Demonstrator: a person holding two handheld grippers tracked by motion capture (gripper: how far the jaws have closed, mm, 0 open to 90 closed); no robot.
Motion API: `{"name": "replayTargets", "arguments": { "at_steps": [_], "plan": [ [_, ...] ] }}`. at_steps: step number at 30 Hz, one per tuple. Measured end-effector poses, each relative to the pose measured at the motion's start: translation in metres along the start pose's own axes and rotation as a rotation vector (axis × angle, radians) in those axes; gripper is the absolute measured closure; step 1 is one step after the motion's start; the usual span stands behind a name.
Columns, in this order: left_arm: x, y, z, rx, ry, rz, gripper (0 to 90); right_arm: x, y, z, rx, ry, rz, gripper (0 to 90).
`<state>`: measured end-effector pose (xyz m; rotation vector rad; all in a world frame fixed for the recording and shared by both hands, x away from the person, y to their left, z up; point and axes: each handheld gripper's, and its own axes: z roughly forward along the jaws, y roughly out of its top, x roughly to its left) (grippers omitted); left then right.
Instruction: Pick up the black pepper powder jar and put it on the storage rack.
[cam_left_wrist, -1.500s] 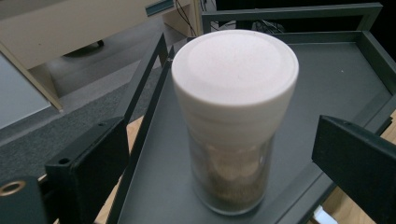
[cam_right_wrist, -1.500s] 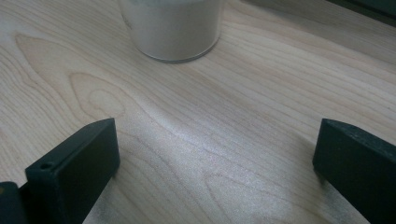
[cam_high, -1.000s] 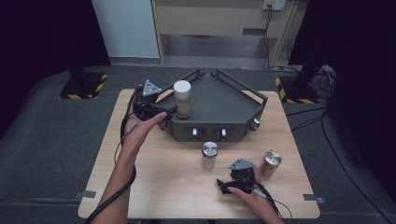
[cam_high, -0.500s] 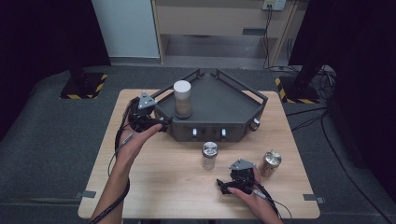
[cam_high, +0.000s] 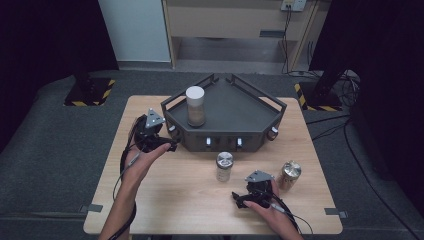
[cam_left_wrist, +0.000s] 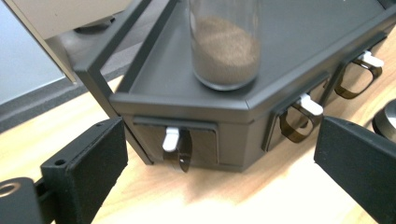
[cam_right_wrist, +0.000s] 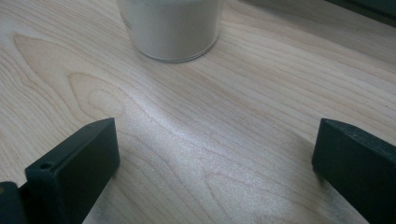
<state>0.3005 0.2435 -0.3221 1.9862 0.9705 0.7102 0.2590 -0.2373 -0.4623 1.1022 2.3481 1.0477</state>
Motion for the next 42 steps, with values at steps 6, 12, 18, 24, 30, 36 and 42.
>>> {"name": "replayTargets", "arguments": {
  "at_steps": [6, 12, 18, 24, 30, 36, 42],
  "plan": [
    [-0.002, -0.012, -0.003, 0.009, 0.008, -0.016, 1.5, 0.001, 0.000, 0.000, 0.000, -0.005, 0.004, 0.8],
    [-0.003, -0.025, -0.003, 0.018, 0.005, -0.034, 1.5, 0.001, 0.000, 0.000, 0.000, -0.005, 0.005, 0.8],
    [-0.003, -0.035, -0.002, 0.029, -0.009, -0.045, 1.5, 0.001, 0.000, 0.000, 0.000, -0.005, 0.005, 0.8],
    [-0.008, -0.044, -0.002, 0.040, -0.007, -0.041, 1.5, 0.001, 0.000, 0.000, 0.000, -0.005, 0.005, 0.8],
    [-0.010, -0.055, 0.002, 0.061, -0.012, -0.053, 1.6, 0.001, 0.000, 0.000, 0.000, -0.005, 0.005, 0.8],
    [-0.013, -0.067, 0.004, 0.076, -0.011, -0.061, 1.6, 0.001, 0.000, 0.000, 0.000, -0.005, 0.005, 0.8],
    [-0.015, -0.077, 0.006, 0.096, -0.011, -0.063, 1.5, 0.001, 0.000, 0.000, 0.000, -0.005, 0.005, 0.8]
  ]
}}
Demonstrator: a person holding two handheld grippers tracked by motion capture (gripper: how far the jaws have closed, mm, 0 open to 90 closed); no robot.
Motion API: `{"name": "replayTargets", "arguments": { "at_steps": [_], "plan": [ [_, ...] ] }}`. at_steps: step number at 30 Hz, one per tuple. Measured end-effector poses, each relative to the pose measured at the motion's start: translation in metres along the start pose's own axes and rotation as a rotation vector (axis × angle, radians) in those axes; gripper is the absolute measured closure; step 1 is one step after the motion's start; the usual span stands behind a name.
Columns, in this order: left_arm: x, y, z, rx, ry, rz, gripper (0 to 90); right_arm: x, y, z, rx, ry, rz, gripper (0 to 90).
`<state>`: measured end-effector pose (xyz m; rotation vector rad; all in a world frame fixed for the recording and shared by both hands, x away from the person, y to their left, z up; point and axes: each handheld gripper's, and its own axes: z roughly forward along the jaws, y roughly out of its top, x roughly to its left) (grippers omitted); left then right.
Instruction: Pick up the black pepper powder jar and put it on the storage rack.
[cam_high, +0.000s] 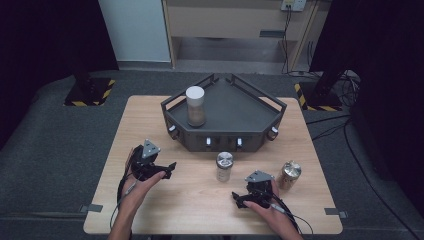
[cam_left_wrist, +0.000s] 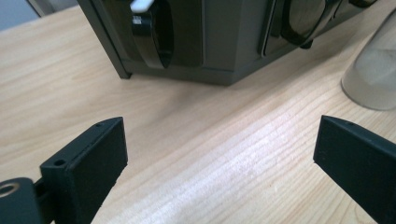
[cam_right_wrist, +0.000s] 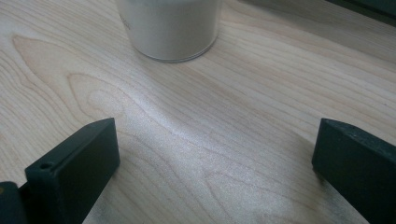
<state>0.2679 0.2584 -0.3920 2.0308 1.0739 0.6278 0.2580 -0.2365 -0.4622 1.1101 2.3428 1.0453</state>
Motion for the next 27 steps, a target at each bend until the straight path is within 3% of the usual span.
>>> {"name": "replayTargets", "arguments": {
  "at_steps": [10, 20, 27],
  "plan": [
    [-0.003, -0.019, 0.003, 0.024, -0.005, -0.020, 1.5, 0.000, 0.000, 0.000, 0.000, 0.001, 0.000, 0.8],
    [-0.010, -0.029, 0.009, 0.065, -0.001, -0.025, 1.5, 0.000, 0.000, 0.000, 0.000, 0.000, 0.000, 0.8],
    [-0.013, -0.037, 0.012, 0.068, -0.008, -0.034, 1.6, 0.000, 0.000, 0.000, 0.000, 0.000, 0.000, 0.8]
  ]
}}
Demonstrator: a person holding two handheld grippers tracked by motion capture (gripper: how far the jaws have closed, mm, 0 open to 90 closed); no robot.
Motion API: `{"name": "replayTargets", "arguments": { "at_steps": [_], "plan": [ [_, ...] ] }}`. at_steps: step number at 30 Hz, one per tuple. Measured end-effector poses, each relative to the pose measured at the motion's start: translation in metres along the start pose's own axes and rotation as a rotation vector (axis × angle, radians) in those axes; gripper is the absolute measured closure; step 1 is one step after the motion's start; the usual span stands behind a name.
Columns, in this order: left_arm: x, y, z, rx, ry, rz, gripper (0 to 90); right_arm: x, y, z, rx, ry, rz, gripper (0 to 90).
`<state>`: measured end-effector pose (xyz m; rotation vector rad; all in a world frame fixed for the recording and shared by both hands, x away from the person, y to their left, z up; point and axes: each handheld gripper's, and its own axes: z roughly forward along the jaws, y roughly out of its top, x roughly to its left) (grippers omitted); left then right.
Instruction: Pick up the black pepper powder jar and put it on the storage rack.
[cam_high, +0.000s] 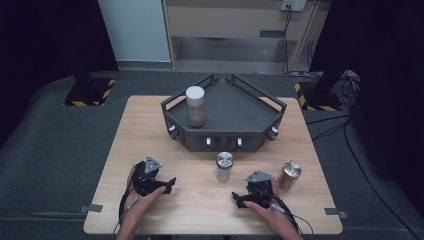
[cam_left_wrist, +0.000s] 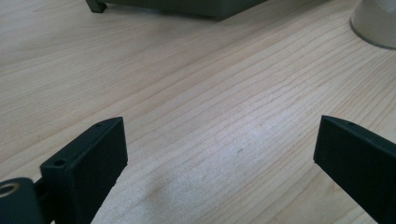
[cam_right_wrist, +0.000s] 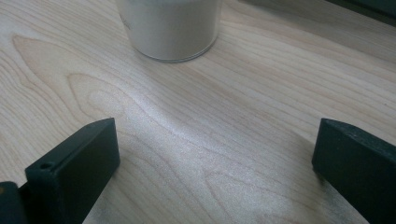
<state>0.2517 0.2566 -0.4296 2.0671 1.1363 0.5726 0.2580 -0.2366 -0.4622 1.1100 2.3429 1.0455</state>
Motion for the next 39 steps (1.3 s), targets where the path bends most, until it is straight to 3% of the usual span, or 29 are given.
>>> {"name": "replayTargets", "arguments": {
  "at_steps": [29, 39],
  "plan": [
    [0.001, -0.022, 0.005, 0.026, 0.026, -0.083, 1.8, 0.000, 0.000, 0.000, 0.000, -0.001, 0.000, 0.8],
    [-0.001, -0.021, 0.008, 0.050, 0.041, -0.063, 0.9, 0.000, 0.000, 0.000, 0.000, -0.001, 0.000, 0.8]
  ]
}}
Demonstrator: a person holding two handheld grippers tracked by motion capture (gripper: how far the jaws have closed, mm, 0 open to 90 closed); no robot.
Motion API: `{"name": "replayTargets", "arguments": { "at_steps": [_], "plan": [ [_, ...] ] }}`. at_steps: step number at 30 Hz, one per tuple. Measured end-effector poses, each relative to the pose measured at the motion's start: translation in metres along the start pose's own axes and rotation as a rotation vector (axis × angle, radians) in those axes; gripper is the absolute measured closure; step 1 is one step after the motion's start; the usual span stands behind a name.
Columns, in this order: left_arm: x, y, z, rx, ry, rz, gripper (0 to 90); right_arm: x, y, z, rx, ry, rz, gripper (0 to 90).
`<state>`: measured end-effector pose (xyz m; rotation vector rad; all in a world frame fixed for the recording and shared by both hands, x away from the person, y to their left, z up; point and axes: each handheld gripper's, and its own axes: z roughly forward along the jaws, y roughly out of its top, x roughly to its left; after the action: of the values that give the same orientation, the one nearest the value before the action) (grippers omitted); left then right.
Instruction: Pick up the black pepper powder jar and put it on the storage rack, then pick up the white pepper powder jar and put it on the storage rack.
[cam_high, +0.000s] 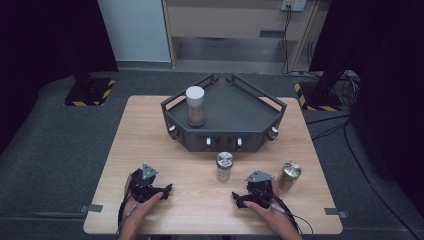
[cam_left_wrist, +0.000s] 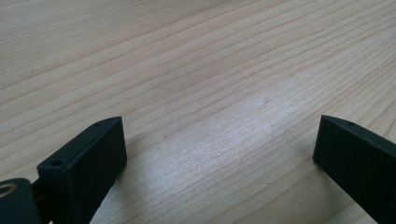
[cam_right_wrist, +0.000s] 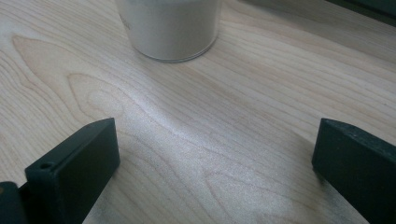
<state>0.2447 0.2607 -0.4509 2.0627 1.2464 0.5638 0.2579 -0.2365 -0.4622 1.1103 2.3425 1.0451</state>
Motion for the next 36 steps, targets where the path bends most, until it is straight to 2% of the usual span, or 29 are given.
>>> {"name": "replayTargets", "arguments": {
  "at_steps": [13, 16, 19, 22, 29, 36],
  "plan": [
    [0.000, 0.001, 0.001, 0.005, 0.000, 0.000, 0.0, 0.001, 0.001, 0.000, 0.003, -0.005, 0.005, 1.1],
    [0.000, 0.001, 0.001, 0.006, 0.001, 0.000, 0.0, -0.001, 0.003, -0.002, 0.006, -0.001, 0.005, 6.4],
    [0.001, 0.002, 0.001, 0.006, 0.000, 0.001, 0.0, -0.003, 0.005, -0.006, -0.008, 0.004, 0.016, 5.1],
    [0.001, 0.002, 0.001, 0.006, -0.002, 0.002, 0.0, -0.004, 0.011, -0.012, -0.014, 0.025, -0.006, 4.1],
    [0.001, 0.002, 0.002, 0.006, 0.001, 0.000, 0.0, 0.000, 0.028, -0.018, -0.009, 0.030, -0.035, 5.6],
    [0.001, 0.002, 0.002, 0.006, 0.001, -0.001, 0.0, 0.001, 0.042, -0.023, -0.036, 0.033, -0.047, 4.2]
  ]
}}
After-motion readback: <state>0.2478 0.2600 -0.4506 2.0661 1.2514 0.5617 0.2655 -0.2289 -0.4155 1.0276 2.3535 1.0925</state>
